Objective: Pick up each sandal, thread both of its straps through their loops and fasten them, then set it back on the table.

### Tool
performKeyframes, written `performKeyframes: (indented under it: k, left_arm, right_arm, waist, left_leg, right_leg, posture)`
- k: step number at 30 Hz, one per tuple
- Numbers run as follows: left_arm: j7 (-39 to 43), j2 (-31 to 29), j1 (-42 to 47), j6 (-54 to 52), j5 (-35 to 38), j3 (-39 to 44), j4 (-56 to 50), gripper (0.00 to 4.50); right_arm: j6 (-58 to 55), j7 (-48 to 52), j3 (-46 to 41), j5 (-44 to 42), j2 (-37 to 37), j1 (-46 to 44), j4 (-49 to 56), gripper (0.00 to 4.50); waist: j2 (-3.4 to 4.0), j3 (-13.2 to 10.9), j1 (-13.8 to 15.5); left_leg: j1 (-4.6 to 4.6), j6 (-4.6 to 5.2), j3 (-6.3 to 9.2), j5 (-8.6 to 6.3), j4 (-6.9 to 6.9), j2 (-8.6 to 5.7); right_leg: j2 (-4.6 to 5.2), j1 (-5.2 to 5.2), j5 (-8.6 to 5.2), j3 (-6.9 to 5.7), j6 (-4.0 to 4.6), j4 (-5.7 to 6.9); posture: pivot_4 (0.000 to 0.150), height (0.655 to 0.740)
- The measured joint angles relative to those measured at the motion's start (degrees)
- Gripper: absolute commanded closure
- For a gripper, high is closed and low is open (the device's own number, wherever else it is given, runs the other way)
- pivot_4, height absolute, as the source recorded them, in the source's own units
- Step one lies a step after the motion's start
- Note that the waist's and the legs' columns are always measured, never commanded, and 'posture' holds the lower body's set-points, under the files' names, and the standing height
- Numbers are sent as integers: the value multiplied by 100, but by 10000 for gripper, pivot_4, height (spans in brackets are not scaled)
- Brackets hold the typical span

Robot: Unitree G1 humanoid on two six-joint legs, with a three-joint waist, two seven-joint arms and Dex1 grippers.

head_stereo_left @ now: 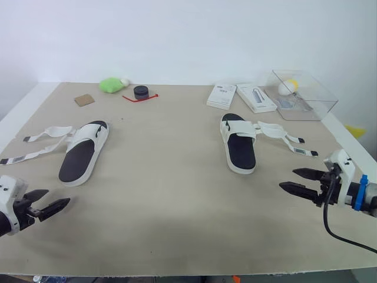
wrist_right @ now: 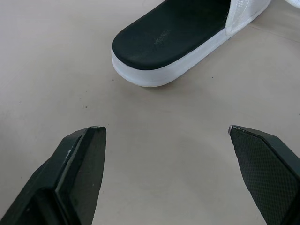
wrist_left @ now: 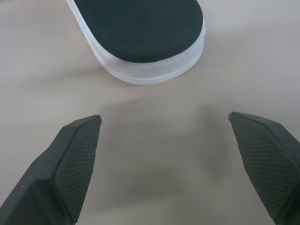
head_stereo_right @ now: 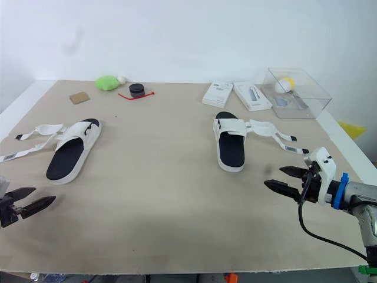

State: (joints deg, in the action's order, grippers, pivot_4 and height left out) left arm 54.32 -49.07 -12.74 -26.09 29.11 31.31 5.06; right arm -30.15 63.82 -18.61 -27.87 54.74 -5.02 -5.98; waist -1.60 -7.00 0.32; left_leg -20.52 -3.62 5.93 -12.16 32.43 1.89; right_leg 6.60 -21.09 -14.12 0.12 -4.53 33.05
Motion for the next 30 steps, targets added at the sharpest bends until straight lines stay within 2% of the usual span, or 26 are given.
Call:
performKeyframes:
  k: [24,30]
  left_arm:
    - [-26,20,394,-121,5,-13,18,0]
    - [-62,19,559,-983,680,246,-476,0]
  right_arm:
    - [-117,3,-14,-233,-10,236,15,178]
    - [-263,-183,-369,-736,-348,-62,325,178]
  waist:
    - [-1,2,1]
    - [-4,-5,-1]
  left_leg:
    - [5,1,0,1,0,0]
    - [6,2,1,1,1,1]
  right_leg:
    - [0,10,0,0,0,1]
    - [-1,11,0,0,-1,2]
  posture:
    - [1500,7400]
    - [1500,7400]
